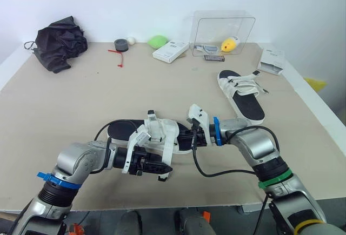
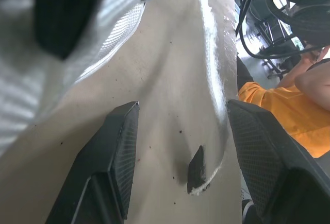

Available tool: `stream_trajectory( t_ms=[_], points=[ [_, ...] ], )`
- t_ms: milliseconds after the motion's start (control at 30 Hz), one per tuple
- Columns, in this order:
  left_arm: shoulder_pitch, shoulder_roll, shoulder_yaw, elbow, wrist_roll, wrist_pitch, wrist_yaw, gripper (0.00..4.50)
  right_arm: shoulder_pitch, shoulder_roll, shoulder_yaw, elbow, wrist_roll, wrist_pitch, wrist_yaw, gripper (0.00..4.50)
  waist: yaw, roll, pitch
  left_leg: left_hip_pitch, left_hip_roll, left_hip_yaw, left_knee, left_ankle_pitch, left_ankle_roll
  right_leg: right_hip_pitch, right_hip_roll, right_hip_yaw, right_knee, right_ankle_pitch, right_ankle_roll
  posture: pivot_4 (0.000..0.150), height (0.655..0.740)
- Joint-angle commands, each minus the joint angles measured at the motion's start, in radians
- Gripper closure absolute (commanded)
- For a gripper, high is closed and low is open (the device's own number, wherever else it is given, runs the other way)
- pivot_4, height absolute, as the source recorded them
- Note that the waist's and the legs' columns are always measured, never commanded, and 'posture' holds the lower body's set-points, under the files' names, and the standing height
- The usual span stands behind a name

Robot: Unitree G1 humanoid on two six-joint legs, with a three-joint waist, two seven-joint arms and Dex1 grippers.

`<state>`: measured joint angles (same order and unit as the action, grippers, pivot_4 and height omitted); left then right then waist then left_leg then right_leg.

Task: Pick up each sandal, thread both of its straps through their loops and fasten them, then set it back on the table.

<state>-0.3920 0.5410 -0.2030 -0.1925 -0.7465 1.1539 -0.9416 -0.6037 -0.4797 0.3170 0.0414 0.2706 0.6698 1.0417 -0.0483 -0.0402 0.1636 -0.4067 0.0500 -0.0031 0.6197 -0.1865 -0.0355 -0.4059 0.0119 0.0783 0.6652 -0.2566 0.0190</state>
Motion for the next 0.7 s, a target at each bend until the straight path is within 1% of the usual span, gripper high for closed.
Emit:
stream_trajectory(
  t_ms=[33, 67, 100, 167, 200, 333, 467, 700],
  points=[
    [-0.033, 0.003, 0.007, -0.004, -0.042, 0.038, -0.028, 3.41, 0.026, -0.017, 0.026, 0.038, -0.038, 0.041, -0.026, 4.50, 0.000, 0.000, 0.000, 0.000, 0.000, 0.000, 0.000, 0.000, 0.000, 0.000, 0.000, 0.000, 0.000, 0.000, 0.000, 0.150, 0.7400],
    [-0.038, 0.004, 0.018, -0.003, -0.059, 0.056, -0.036, 3.74, 0.025, -0.017, 0.025, 0.038, -0.038, 0.042, -0.027, 4.50, 0.000, 0.000, 0.000, 0.000, 0.000, 0.000, 0.000, 0.000, 0.000, 0.000, 0.000, 0.000, 0.000, 0.000, 0.000, 0.150, 0.7400],
    [-0.040, 0.006, 0.024, -0.002, -0.069, 0.067, -0.041, 3.97, 0.025, -0.018, 0.024, 0.038, -0.038, 0.042, -0.027, 4.50, 0.000, 0.000, 0.000, 0.000, 0.000, 0.000, 0.000, 0.000, 0.000, 0.000, 0.000, 0.000, 0.000, 0.000, 0.000, 0.150, 0.7400],
    [-0.042, 0.013, 0.037, -0.005, -0.089, 0.088, -0.049, 4.32, 0.027, -0.020, 0.023, 0.036, -0.038, 0.044, -0.028, 4.50, 0.000, 0.000, 0.000, 0.000, 0.000, 0.000, 0.000, 0.000, 0.000, 0.000, 0.000, 0.000, 0.000, 0.000, 0.000, 0.150, 0.7400],
    [-0.044, 0.020, 0.039, -0.010, -0.097, 0.095, -0.056, 4.43, 0.029, -0.021, 0.023, 0.035, -0.038, 0.045, -0.028, 4.50, 0.000, 0.000, 0.000, 0.000, 0.000, 0.000, 0.000, 0.000, 0.000, 0.000, 0.000, 0.000, 0.000, 0.000, 0.000, 0.150, 0.7400],
    [-0.075, 0.056, 0.060, -0.018, -0.147, 0.135, -0.098, 4.43, 0.024, -0.021, 0.024, 0.042, -0.039, 0.043, -0.024, 4.50, 0.000, 0.000, 0.000, 0.000, 0.000, 0.000, 0.000, 0.000, 0.000, 0.000, 0.000, 0.000, 0.000, 0.000, 0.000, 0.150, 0.7400],
    [-0.145, 0.077, 0.085, 0.034, -0.182, 0.187, -0.109, 4.43, 0.017, -0.019, 0.025, 0.051, -0.040, 0.039, -0.021, 4.50, 0.000, 0.000, 0.000, 0.000, 0.000, 0.000, 0.000, 0.000, 0.000, 0.000, 0.000, 0.000, 0.000, 0.000, 0.000, 0.150, 0.7400],
    [-0.316, 0.031, 0.183, 0.230, -0.215, 0.286, -0.052, 4.43, 0.013, -0.014, 0.025, 0.055, -0.040, 0.037, -0.023, 4.50, 0.000, 0.000, 0.000, 0.000, 0.000, -0.001, 0.000, 0.000, 0.000, 0.000, 0.000, -0.001, 0.000, 0.000, 0.001, 0.150, 0.7400]
  ],
)
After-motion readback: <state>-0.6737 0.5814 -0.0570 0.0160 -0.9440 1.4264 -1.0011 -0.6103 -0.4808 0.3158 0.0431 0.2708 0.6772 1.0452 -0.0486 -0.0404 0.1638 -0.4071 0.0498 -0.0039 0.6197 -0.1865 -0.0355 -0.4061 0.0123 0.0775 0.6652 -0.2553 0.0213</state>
